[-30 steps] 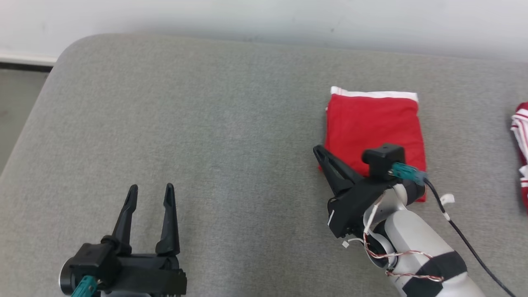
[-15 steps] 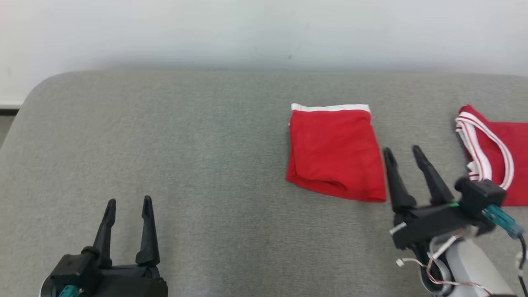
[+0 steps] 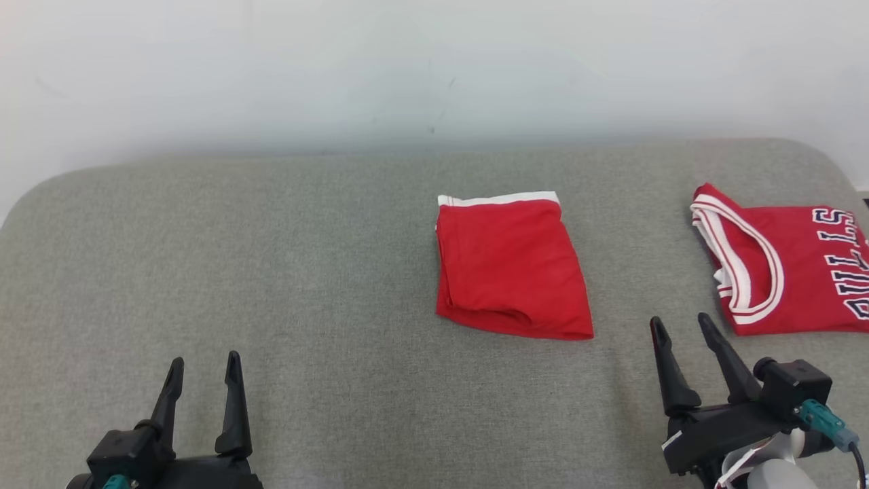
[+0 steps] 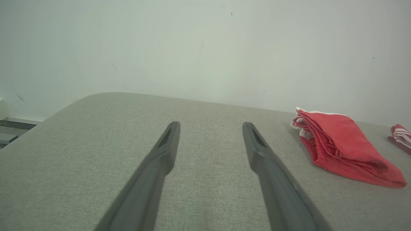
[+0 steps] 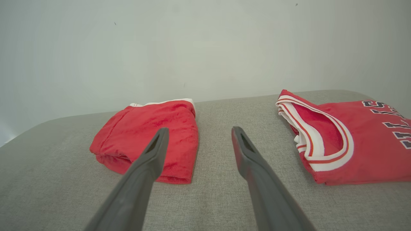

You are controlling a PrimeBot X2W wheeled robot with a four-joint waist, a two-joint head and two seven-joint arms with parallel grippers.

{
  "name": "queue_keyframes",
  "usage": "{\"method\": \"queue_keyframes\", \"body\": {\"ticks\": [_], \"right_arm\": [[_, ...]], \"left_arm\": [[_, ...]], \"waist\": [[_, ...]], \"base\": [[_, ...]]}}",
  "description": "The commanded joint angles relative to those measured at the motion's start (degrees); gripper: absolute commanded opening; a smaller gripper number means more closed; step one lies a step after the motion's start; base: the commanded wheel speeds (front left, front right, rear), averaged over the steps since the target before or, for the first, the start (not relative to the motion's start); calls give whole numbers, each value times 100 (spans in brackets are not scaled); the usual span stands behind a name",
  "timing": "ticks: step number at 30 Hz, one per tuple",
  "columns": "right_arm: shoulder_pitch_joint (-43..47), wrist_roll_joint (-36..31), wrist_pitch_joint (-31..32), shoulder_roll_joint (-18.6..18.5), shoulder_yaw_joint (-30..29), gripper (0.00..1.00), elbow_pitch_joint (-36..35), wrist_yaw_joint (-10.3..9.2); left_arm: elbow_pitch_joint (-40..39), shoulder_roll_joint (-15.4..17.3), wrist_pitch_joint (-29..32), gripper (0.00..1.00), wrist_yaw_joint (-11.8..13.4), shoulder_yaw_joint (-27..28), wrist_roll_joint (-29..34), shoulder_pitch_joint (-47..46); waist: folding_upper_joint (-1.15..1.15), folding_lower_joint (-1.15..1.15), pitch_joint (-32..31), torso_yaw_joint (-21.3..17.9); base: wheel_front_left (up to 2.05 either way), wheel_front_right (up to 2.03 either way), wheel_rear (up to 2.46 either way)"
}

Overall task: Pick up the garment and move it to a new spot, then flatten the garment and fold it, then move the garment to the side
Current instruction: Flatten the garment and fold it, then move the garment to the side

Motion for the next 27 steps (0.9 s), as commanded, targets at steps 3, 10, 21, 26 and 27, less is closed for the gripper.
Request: {"method": "queue_keyframes", "body": {"ticks": [3,10,21,26,27], "right_arm": [[96,85,-98,0,109,100,53,-17],[204,326,-169,76,141,100,-1,-17],[310,368,-187,133,45,100,97,-17],[336,353,-189,125,4,100,112,-17],[330,344,-189,120,6,100,121,-17]], "left_arm": [[87,2,0,100,-58,71,51,23],[149,3,0,100,-87,61,46,124],[223,3,0,100,-89,67,49,209],[306,3,0,100,-103,65,74,208],[328,3,0,100,-105,71,78,197]], "waist": [[0,1,-158,-109],[0,1,-267,-132],[0,1,-367,-152],[0,1,-376,-171],[0,1,-373,-181]], "base": [[0,0,0],[0,0,0],[0,0,0],[0,0,0],[0,0,0]]}}
